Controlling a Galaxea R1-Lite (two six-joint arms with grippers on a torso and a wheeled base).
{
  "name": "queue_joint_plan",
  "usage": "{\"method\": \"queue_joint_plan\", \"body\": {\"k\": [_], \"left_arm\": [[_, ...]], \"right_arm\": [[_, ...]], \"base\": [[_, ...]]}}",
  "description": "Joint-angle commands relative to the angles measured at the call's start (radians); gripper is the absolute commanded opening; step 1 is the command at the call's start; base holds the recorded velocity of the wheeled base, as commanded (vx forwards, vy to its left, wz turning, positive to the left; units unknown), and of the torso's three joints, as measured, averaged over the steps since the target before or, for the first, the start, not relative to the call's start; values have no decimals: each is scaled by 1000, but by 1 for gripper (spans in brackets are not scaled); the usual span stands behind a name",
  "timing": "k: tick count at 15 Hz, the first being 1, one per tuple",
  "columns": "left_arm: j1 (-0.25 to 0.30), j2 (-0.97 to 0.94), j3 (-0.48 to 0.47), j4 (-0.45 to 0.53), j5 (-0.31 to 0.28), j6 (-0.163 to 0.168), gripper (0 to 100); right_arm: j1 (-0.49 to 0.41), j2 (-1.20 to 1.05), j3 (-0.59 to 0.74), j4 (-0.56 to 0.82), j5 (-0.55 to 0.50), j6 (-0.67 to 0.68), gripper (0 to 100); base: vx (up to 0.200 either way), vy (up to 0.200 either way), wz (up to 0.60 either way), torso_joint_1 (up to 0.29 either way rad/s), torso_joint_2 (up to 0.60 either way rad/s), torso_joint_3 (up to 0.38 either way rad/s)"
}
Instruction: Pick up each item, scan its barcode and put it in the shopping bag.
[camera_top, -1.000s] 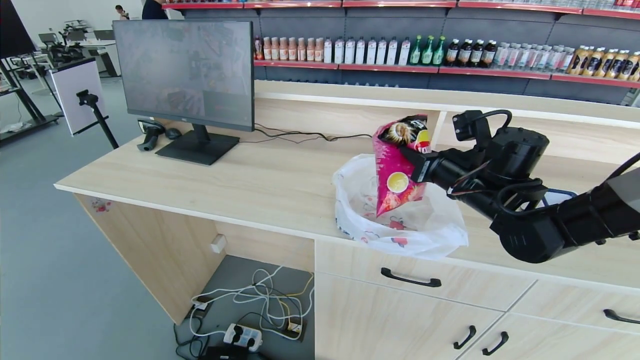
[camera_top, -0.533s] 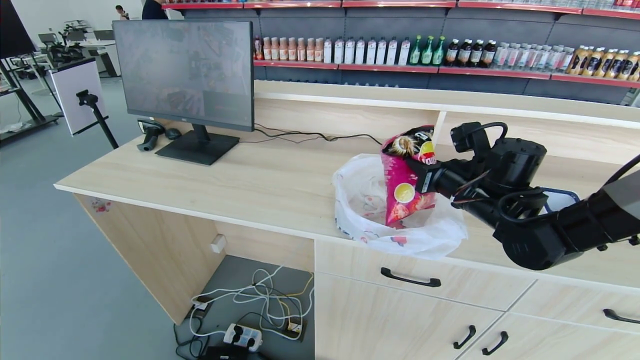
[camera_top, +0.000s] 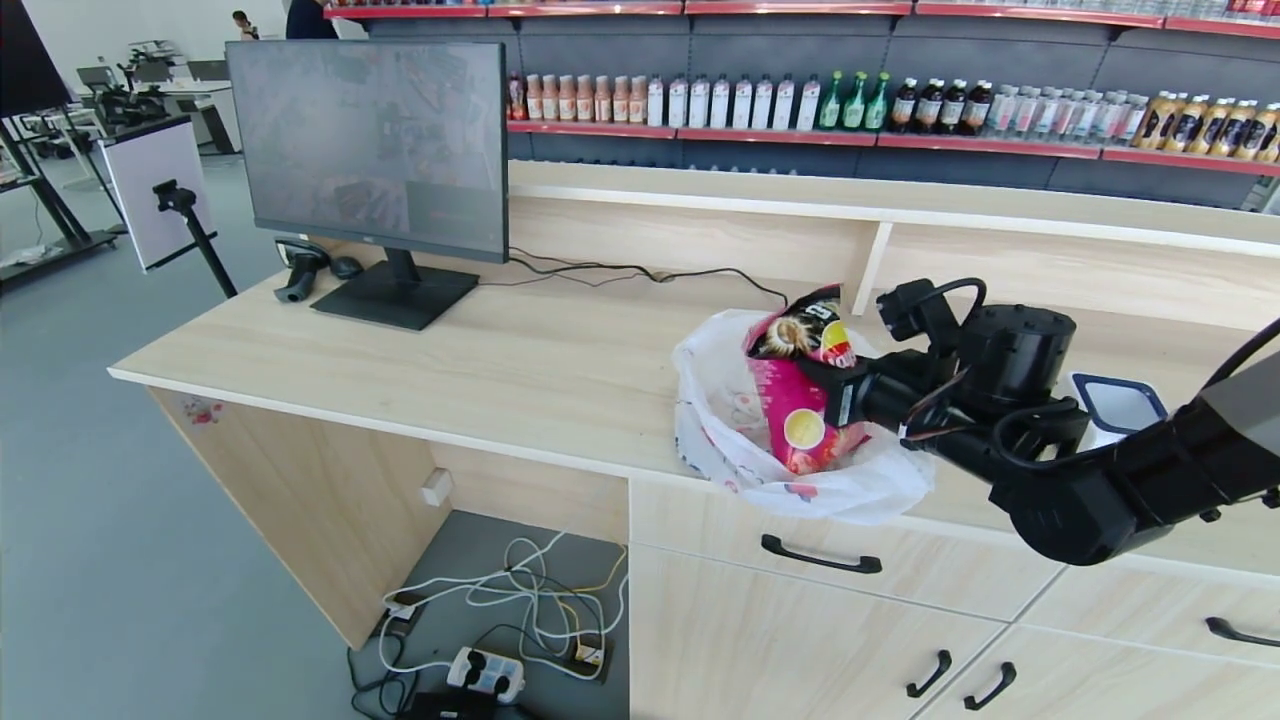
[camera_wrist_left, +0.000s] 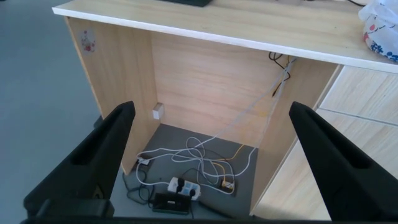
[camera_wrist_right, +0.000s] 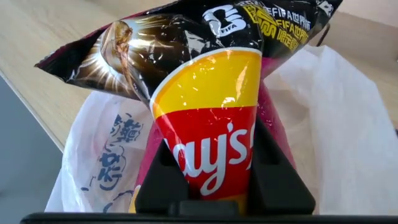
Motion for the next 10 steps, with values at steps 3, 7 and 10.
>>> {"method": "queue_joint_plan", "body": {"k": [3, 7, 10], "left_arm": [[0, 0, 0, -2, 1, 6, 100], [0, 0, 0, -2, 1, 14, 100], [0, 0, 0, -3, 1, 16, 100]], "right_arm": [[6, 36, -52, 64, 13, -16, 0], [5, 61, -73, 63, 13, -16, 0], [2, 61, -67, 55, 11, -9, 100]], "base": [[0, 0, 0, 0, 0, 0], [0, 0, 0, 0, 0, 0], [0, 0, 0, 0, 0, 0]]}}
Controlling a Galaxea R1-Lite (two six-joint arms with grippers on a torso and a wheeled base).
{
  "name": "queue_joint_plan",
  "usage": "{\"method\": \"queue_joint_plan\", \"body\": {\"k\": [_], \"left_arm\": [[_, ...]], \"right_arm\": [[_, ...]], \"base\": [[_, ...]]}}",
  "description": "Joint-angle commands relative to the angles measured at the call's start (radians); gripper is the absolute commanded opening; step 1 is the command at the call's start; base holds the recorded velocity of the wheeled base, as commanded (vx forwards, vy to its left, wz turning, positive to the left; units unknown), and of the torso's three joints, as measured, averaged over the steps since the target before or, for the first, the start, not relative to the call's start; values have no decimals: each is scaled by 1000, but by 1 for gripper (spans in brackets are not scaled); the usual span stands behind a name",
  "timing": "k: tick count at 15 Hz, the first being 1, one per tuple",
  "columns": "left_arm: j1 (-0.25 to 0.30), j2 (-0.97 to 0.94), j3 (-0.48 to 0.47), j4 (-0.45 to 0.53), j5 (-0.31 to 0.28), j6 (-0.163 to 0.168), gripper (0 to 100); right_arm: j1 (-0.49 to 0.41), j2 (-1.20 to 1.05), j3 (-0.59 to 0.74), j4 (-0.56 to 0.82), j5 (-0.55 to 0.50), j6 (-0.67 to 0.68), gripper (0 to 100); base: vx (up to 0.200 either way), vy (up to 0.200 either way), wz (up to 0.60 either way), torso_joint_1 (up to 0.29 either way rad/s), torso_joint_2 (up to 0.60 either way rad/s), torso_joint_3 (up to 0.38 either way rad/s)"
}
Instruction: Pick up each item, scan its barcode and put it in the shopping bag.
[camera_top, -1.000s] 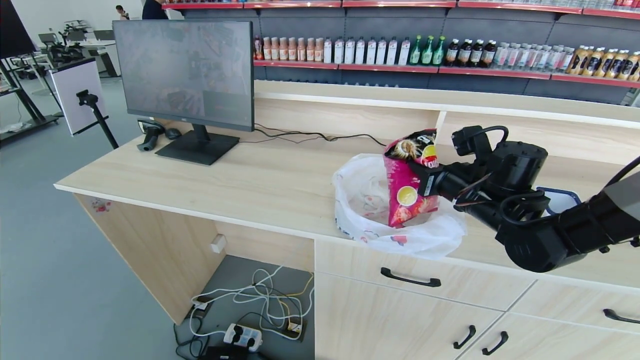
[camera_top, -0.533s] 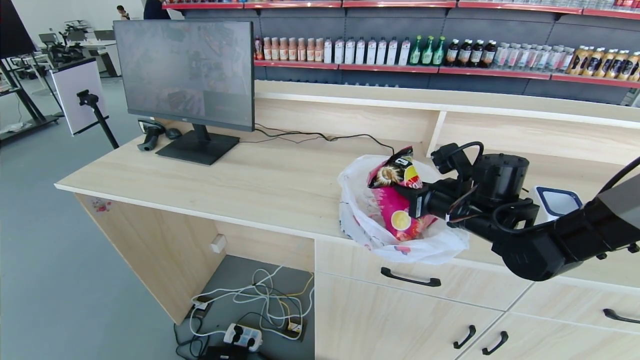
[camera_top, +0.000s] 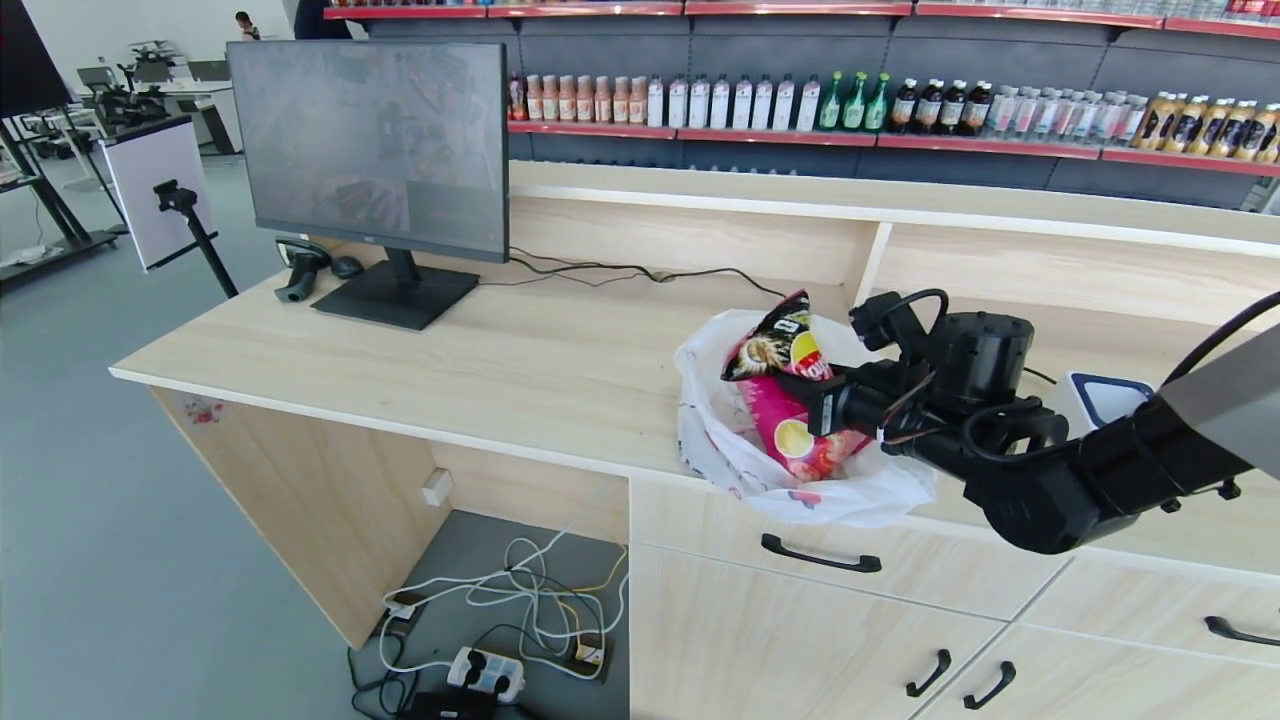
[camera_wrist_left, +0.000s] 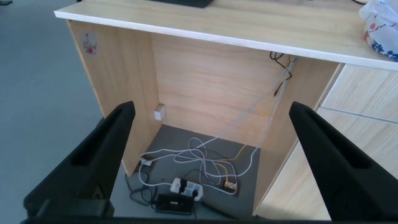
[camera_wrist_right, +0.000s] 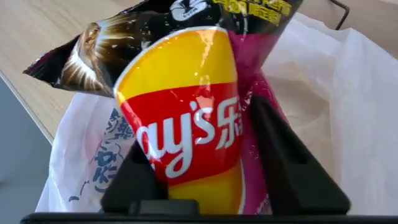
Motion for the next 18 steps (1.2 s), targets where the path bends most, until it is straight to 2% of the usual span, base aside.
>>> {"method": "queue_joint_plan", "body": {"k": [1, 4, 6, 10, 12, 16, 18], "left_arm": [[0, 0, 0, -1, 0, 0, 100], [0, 0, 0, -1, 0, -5, 100], [0, 0, 0, -1, 0, -6, 100], [0, 0, 0, 1, 2, -12, 100], [0, 0, 0, 1, 2, -26, 100], [0, 0, 0, 2, 0, -23, 100], [0, 0, 0, 1, 0, -25, 100]], "right_arm": [[0, -1, 3, -22, 0, 6, 100], [-3, -47, 67, -99, -4, 61, 100], [-9, -139, 177, -99, -4, 73, 100], [-26, -320, 262, -91, -8, 83, 100], [-20, -470, 375, -45, -39, 86, 100], [-18, -766, 737, -16, -122, 93, 100], [-18, -877, 837, -16, -165, 66, 100]], "base": [[0, 0, 0, 0, 0, 0], [0, 0, 0, 0, 0, 0], [0, 0, 0, 0, 0, 0], [0, 0, 0, 0, 0, 0], [0, 0, 0, 0, 0, 0], [0, 0, 0, 0, 0, 0], [0, 0, 0, 0, 0, 0]]}}
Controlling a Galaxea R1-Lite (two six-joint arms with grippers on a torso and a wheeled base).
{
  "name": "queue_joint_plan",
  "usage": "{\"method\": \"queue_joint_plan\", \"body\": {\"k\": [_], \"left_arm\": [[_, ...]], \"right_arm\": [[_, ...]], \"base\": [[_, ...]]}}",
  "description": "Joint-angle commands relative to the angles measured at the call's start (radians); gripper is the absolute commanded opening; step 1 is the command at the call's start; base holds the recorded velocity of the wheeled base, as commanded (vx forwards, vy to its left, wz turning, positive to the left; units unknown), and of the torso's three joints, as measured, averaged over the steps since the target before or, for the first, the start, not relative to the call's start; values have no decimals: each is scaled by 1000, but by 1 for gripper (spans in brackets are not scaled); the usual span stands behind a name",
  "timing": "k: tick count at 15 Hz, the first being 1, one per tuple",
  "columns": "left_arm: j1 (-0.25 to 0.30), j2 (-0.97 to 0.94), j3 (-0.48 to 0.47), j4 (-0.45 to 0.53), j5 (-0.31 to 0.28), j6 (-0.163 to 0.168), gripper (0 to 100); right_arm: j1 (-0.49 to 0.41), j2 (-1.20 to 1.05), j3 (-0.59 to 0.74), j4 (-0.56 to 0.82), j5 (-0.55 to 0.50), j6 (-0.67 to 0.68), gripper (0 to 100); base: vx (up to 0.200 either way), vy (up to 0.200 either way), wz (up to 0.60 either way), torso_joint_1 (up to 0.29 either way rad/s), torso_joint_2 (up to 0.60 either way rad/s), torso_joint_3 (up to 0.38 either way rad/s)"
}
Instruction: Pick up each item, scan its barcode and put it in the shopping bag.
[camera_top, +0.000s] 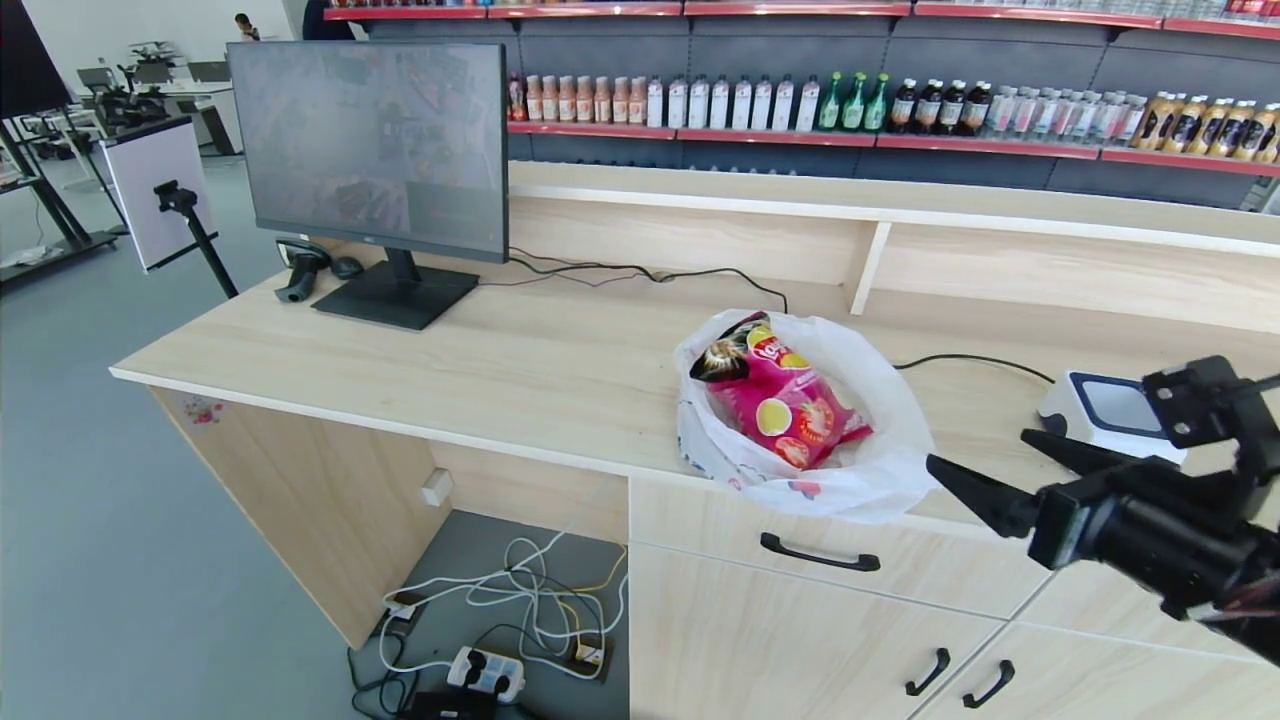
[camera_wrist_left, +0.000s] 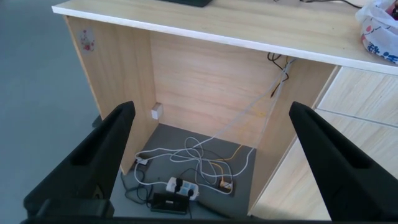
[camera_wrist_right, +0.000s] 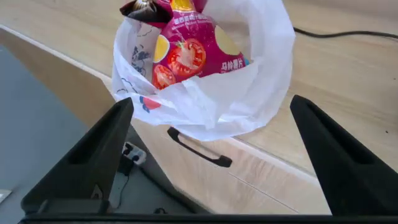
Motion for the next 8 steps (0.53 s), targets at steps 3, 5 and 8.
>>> {"method": "queue_joint_plan", "body": {"k": [3, 5, 8], "left_arm": [[0, 0, 0, 0, 1, -6, 100], [0, 0, 0, 0, 2, -11, 100], [0, 0, 0, -1, 2, -14, 100]], "right_arm": [[3, -307, 173, 4, -63, -52, 100], [-17, -364, 190, 5, -108, -94, 100], [-17, -439, 224, 7, -97, -77, 100]], "base": [[0, 0, 0, 0, 0, 0], [0, 0, 0, 0, 0, 0], [0, 0, 0, 0, 0, 0]]}}
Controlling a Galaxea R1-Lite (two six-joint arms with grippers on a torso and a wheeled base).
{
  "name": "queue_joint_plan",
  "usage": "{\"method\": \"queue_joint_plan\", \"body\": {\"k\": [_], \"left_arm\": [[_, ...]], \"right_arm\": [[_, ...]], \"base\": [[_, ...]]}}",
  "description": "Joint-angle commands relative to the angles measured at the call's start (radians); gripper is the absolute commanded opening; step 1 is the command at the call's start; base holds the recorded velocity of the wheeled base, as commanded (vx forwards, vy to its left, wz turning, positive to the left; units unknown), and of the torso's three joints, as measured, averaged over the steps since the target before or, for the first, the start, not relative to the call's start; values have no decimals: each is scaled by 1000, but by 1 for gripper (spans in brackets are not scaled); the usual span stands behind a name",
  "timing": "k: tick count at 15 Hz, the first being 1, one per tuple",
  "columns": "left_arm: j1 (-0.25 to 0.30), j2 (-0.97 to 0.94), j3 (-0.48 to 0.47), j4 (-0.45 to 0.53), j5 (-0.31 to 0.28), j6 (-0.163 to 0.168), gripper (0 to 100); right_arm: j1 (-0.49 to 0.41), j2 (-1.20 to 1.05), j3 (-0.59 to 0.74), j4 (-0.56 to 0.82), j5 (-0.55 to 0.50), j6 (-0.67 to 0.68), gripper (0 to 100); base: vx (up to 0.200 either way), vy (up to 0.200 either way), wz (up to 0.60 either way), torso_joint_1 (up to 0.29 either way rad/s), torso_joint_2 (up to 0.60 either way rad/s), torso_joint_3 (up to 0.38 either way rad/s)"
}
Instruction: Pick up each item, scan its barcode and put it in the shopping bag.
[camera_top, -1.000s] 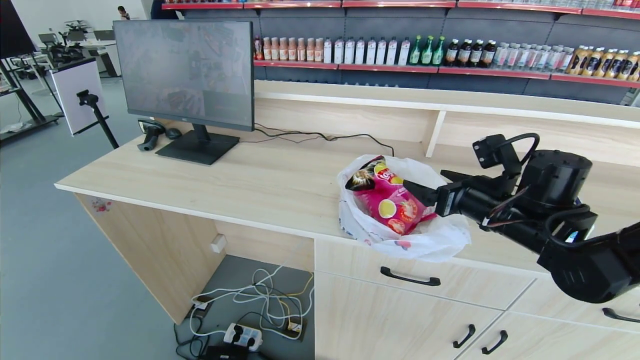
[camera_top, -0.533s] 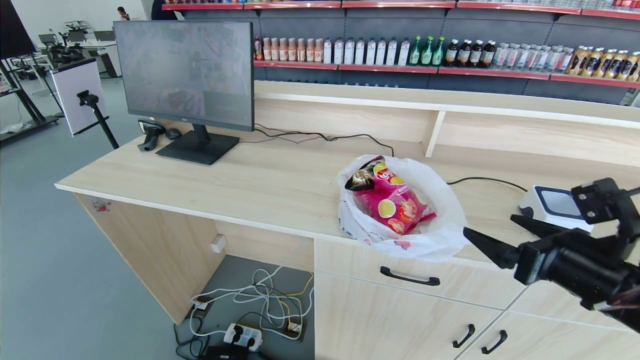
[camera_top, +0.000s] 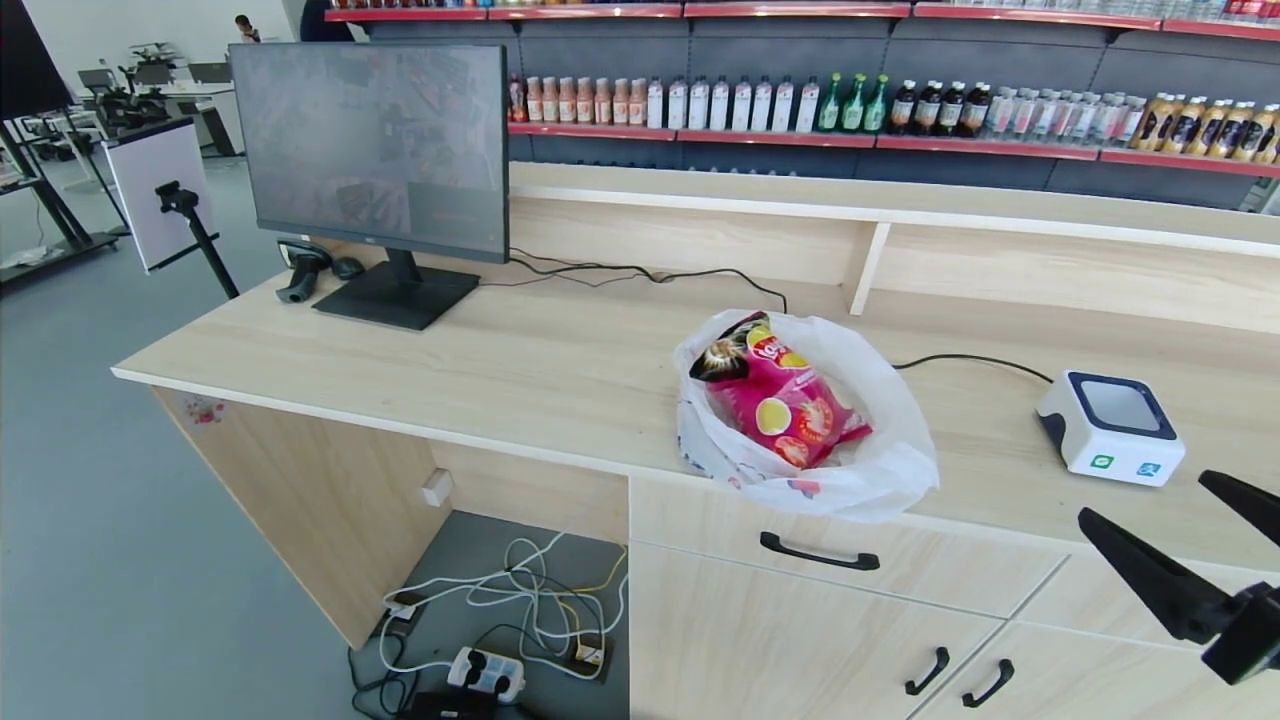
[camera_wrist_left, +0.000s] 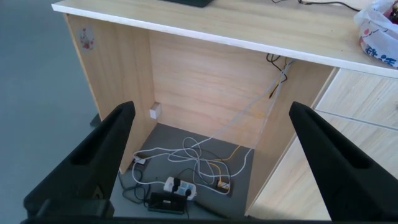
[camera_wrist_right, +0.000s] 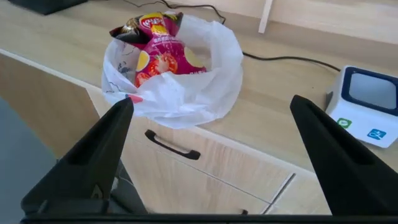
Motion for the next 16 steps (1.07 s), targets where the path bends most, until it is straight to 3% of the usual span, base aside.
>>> {"method": "queue_joint_plan", "body": {"k": [1, 4, 9, 13, 16], "left_arm": [[0, 0, 0, -1, 1, 0, 100], [0, 0, 0, -1, 1, 0, 100], [0, 0, 0, 2, 1, -3, 100], [0, 0, 0, 2, 2, -6, 100], [0, 0, 0, 3, 1, -3, 100]], "right_arm": [[1, -89, 23, 9, 14, -1, 100], [-2, -131, 23, 39, 184, 13, 100], [-5, -158, 18, 101, 189, 7, 100], [-1, -184, -19, 136, 247, 70, 100], [-1, -192, 50, 136, 250, 81, 100]], "base": [[0, 0, 0, 0, 0, 0], [0, 0, -200, 1, 1, 1], [0, 0, -600, 2, 1, 4], [0, 0, 0, 0, 0, 0], [0, 0, 0, 0, 0, 0]]}}
